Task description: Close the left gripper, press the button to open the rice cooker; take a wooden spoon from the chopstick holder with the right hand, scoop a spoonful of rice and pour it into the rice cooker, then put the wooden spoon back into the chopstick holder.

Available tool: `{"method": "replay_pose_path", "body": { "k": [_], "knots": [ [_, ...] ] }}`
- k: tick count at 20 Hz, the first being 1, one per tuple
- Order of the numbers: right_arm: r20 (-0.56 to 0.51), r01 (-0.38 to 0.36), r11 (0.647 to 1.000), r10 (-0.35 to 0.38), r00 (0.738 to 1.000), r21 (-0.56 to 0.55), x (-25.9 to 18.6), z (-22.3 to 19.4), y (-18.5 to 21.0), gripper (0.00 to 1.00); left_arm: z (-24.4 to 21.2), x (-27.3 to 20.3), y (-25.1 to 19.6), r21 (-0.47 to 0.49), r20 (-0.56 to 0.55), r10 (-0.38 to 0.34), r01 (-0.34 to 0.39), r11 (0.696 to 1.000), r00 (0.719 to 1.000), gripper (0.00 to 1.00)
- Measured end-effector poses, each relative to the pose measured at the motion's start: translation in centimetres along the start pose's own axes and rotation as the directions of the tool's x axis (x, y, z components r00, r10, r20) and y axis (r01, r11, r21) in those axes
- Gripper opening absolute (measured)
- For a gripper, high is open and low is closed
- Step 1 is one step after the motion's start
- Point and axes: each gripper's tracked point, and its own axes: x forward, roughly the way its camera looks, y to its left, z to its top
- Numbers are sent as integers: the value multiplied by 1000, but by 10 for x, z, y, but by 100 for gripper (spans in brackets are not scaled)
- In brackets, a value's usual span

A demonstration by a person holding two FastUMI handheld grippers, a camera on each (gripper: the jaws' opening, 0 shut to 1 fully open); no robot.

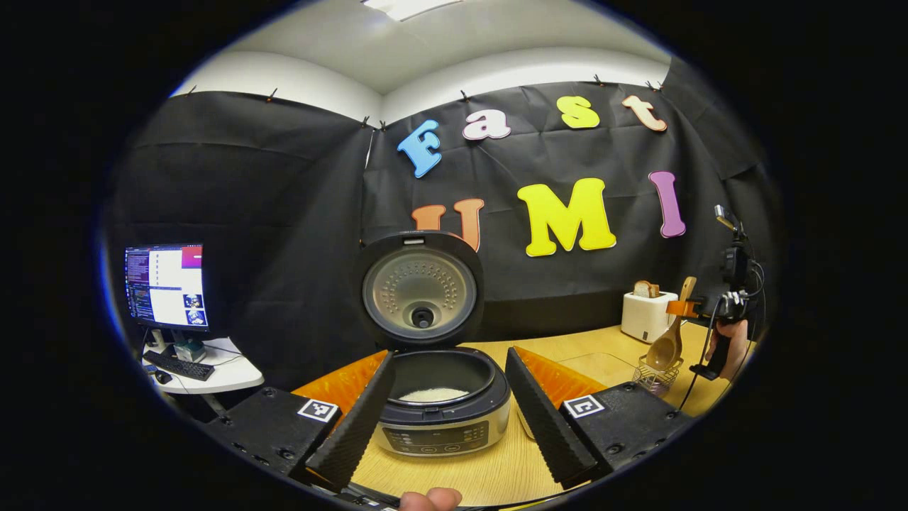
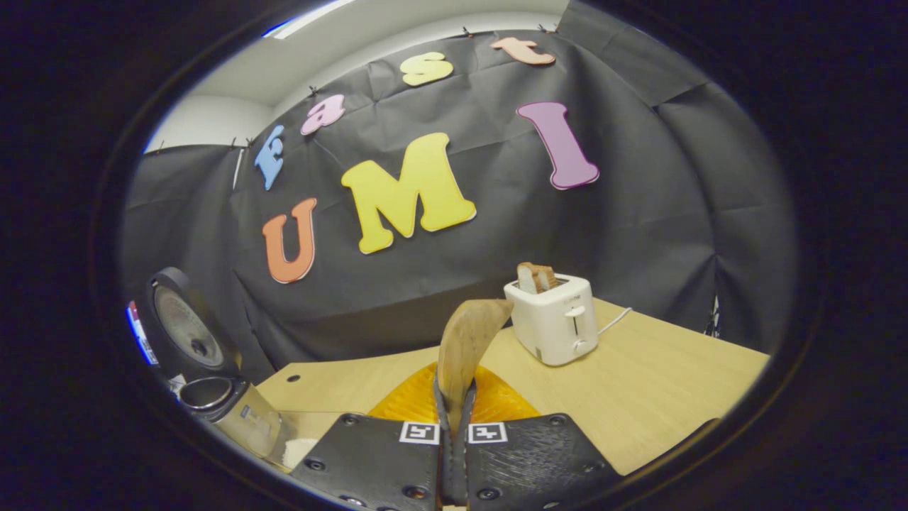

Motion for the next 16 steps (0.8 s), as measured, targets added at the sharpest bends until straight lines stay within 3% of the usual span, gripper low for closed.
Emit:
{"method": "replay_pose_path", "body": {
  "k": [13,16],
  "knots": [
    [-75,45,998,-42,996,37,2,-43,-11,0,-2,-1,10,-20,-10,24,-24,1000,1000,99],
    [-78,45,998,-41,996,50,0,-45,-13,5,1,-1,10,-27,1,24,-24,999,1000,99]
  ]
}}
